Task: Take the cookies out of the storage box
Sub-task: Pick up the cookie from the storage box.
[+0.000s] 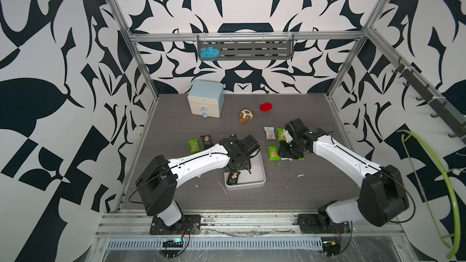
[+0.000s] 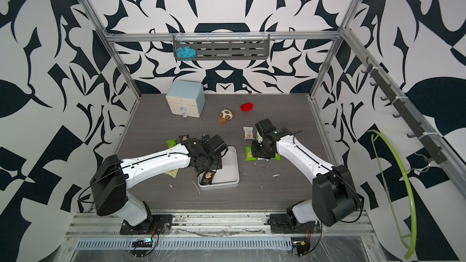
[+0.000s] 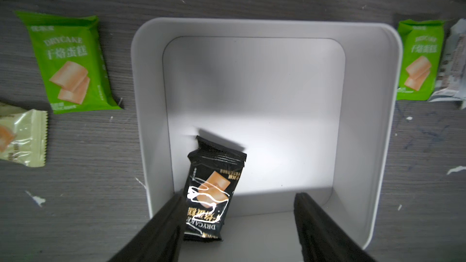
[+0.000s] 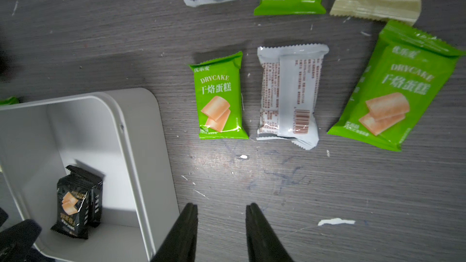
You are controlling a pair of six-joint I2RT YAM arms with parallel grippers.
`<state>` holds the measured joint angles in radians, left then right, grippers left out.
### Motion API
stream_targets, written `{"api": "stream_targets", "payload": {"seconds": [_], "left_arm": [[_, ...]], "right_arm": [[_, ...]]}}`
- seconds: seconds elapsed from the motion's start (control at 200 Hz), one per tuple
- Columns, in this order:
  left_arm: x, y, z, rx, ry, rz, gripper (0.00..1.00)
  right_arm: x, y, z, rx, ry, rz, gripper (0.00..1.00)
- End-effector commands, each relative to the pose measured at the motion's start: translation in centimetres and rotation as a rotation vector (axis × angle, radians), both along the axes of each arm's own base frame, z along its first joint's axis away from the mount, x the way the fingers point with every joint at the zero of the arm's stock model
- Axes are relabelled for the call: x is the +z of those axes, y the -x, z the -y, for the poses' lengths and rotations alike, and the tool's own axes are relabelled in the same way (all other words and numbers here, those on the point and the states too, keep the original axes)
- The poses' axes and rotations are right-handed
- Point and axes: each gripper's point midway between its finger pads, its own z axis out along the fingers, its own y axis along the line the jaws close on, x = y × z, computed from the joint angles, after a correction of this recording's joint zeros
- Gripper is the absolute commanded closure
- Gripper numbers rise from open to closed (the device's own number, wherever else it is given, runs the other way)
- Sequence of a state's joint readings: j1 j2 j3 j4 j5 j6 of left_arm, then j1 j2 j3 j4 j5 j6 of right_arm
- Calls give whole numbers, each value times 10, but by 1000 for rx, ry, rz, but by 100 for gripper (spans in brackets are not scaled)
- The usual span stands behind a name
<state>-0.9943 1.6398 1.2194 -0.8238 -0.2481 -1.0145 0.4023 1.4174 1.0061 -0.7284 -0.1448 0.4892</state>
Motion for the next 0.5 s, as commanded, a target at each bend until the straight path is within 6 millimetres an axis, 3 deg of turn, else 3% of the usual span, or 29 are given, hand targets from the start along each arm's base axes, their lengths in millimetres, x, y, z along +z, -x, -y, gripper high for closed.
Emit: {"api": "stream_targets", "payload": {"seconds": [0.0,0.495], "left_arm": [[-10,10,-6,-55,-87,-60,26],[-38,21,-13,-134,-210,-174,24]], "right_arm": [[7,-3,3,11,5,35,62],[4,-7,6,16,22,27,62]]}}
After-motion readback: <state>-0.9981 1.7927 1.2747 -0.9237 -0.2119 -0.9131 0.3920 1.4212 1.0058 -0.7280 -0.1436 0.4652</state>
